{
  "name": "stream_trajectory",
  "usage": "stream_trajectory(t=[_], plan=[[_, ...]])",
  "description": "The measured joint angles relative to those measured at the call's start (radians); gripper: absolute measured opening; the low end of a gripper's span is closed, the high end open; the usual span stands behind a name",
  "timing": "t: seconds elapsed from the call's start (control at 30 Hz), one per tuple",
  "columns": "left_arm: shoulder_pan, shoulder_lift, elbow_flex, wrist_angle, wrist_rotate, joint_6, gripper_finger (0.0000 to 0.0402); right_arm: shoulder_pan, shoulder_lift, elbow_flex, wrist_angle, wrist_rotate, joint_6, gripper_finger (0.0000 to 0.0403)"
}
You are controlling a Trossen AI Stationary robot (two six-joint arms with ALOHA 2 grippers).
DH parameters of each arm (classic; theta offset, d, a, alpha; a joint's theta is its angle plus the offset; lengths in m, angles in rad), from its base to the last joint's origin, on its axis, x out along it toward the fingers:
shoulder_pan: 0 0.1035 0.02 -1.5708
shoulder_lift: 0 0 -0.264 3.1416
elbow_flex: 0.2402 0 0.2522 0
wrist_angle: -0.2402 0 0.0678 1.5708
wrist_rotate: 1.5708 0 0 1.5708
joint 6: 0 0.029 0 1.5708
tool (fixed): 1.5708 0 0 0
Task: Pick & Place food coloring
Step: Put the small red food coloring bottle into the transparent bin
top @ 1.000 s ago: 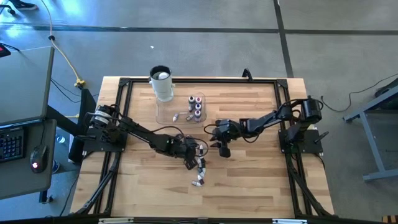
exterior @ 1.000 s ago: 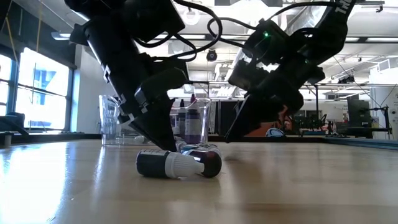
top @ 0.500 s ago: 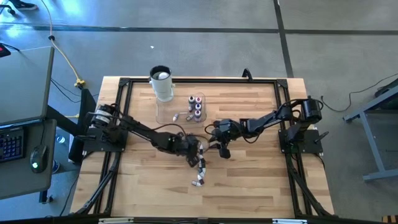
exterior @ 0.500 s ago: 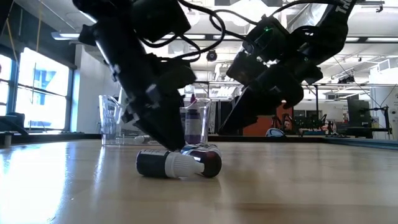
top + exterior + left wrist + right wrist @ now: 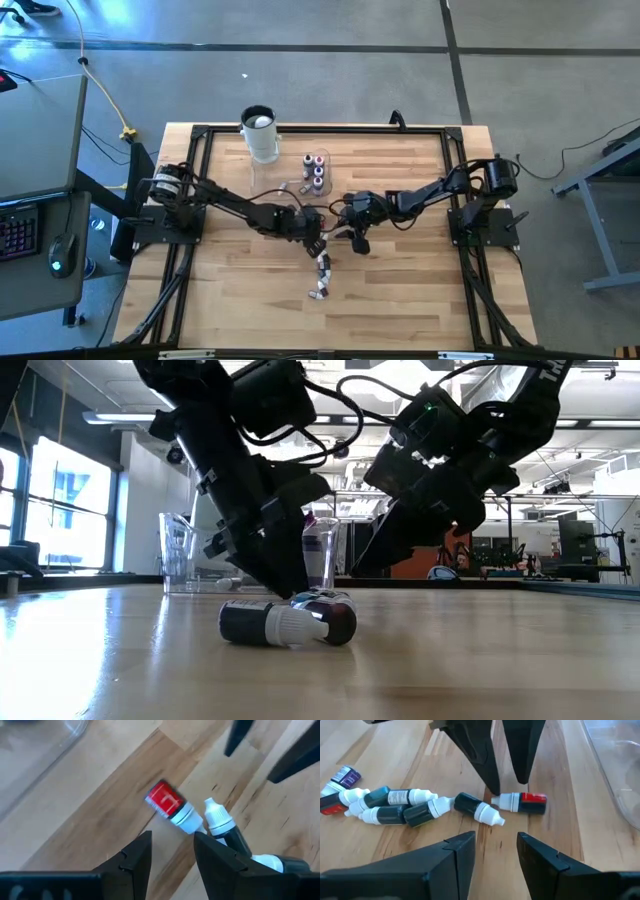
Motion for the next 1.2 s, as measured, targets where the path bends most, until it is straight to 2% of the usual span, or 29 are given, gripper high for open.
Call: stream_trajectory(t=[0.23,0.43,0.9,1.2], plan=[[-0.002,-0.001,0.041,-0.001,0.037,0.078,0.0146,0.000,0.062,0.000,0.037,0.000,0.000,0.0138],[0.014,-0.001,0.051,-0.004,-0.009,0.075,0.0146,-0.001,0.125,0.005,0.128,-0.058,0.003,0.0138],[0.044,0.058,0.052,0.001,0.022,0.025,0.0146,0.000,0.179,0.091,0.090,-0.074,-0.004,0.0138],[0.043,0.065,0.053,0.003,0.005,0.184,0.0145,-0.001,0.178,0.092,0.083,-0.078,-0.020,0.0138]])
